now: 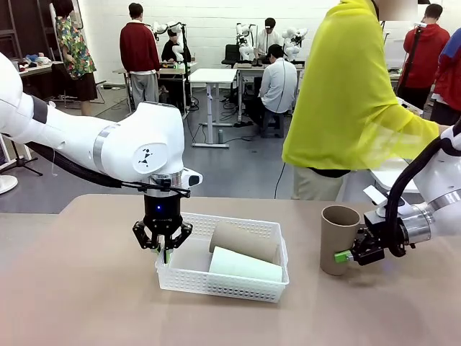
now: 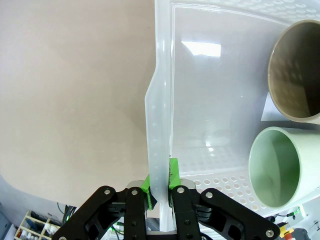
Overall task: Clean and organize the cups into the basket.
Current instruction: Pick up the Reusable plastic cup from the right side of the table and stack it inside the Organizing basket in the center of the table.
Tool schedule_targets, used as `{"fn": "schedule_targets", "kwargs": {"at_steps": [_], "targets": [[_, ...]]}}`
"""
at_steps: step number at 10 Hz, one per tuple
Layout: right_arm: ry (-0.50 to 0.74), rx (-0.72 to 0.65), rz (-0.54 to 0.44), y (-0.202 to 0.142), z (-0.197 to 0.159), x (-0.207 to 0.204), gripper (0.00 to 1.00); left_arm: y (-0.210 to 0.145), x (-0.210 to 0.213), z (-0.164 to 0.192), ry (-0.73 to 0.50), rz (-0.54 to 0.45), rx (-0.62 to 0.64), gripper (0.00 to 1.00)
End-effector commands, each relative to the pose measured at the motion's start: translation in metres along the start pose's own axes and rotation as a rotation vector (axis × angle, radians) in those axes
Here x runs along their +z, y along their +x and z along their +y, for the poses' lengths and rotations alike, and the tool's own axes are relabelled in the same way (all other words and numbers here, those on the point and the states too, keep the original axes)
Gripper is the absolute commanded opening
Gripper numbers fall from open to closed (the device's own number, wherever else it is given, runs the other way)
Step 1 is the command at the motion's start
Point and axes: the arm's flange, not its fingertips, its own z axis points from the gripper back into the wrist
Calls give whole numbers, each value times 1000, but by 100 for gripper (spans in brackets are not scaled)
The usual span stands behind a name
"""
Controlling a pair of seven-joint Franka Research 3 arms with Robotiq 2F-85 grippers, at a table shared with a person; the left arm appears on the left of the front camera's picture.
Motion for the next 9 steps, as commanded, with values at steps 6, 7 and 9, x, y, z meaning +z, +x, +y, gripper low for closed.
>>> {"fn": "schedule_targets", "kwargs": {"at_steps": [6, 7, 9], "targets": [[-44, -18, 14, 55, 18, 15, 0, 1, 3, 1, 1, -9, 2, 0], [-50, -14, 33, 105, 44, 31, 0, 1, 3, 1, 1, -9, 2, 0], [-101, 10, 71, 183, 81, 62, 0, 1, 3, 1, 1, -9, 2, 0]]}}
